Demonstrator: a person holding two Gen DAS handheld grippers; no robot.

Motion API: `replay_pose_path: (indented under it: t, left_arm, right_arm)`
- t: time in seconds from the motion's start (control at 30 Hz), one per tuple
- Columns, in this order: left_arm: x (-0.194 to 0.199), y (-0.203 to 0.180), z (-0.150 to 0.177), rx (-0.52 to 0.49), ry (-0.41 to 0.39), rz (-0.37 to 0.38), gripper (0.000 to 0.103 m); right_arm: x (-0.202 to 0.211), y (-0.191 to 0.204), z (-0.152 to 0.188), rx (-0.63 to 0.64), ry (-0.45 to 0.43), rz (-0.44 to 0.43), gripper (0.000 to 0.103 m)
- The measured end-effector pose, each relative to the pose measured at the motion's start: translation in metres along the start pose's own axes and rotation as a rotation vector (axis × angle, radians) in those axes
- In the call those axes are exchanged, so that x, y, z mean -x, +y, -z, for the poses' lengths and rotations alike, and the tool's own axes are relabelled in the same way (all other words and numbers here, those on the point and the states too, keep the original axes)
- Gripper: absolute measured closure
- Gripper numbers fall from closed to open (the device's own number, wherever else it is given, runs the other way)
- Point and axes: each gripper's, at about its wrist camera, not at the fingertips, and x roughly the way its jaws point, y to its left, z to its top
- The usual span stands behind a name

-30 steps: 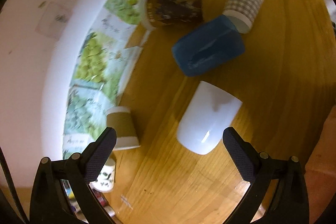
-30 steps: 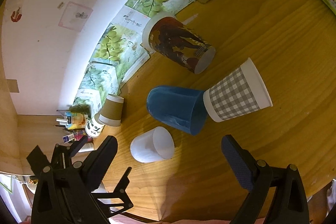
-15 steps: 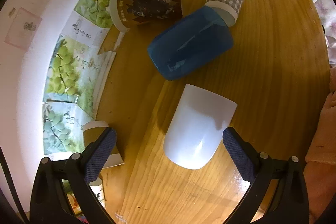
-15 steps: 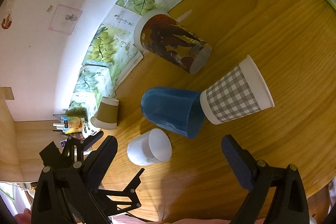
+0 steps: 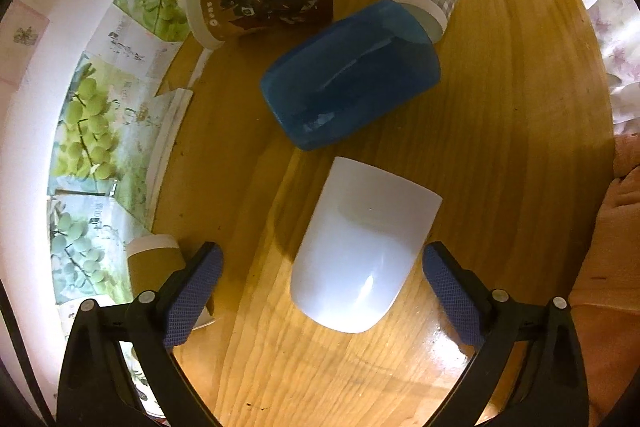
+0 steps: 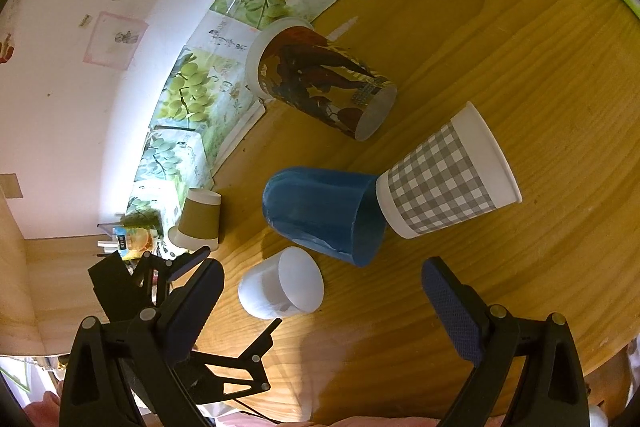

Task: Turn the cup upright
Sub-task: 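Close the left gripper around the white cup's body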

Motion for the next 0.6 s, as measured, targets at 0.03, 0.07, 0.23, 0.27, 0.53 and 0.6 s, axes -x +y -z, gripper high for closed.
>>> replay_pose_path:
  t: [0.03, 0.07, 0.23, 0.27, 0.53, 0.6]
  left_arm:
    - [-0.001, 0.000, 0.000, 0.000, 0.001, 0.009, 0.007]
    - [-0.002, 0.001, -0.001, -0.001, 0.004, 0.014, 0.008]
    - [-0.006, 0.002, -0.002, 0.003, 0.017, 0.044, 0.012]
    - [-0.007, 0.003, -0.002, 0.005, 0.019, 0.052, 0.012]
    - [-0.012, 0.007, -0.003, 0.024, 0.041, 0.119, 0.024]
    - [-0.015, 0.009, -0.004, 0.037, 0.052, 0.117, 0.024]
  right_arm:
    - [0.000, 0.000, 0.000, -0.001, 0.000, 0.001, 0.004]
    - [0.000, 0.000, 0.000, -0.002, 0.001, 0.002, 0.004]
    - [0.000, -0.001, 0.000, -0.004, 0.004, 0.007, 0.003]
    - [0.000, -0.001, 0.000, -0.003, 0.005, 0.009, 0.004]
    - [-0.002, 0.000, -0.003, 0.001, 0.010, 0.012, 0.004]
    - [-0.002, 0.000, -0.002, 0.002, 0.010, 0.011, 0.004]
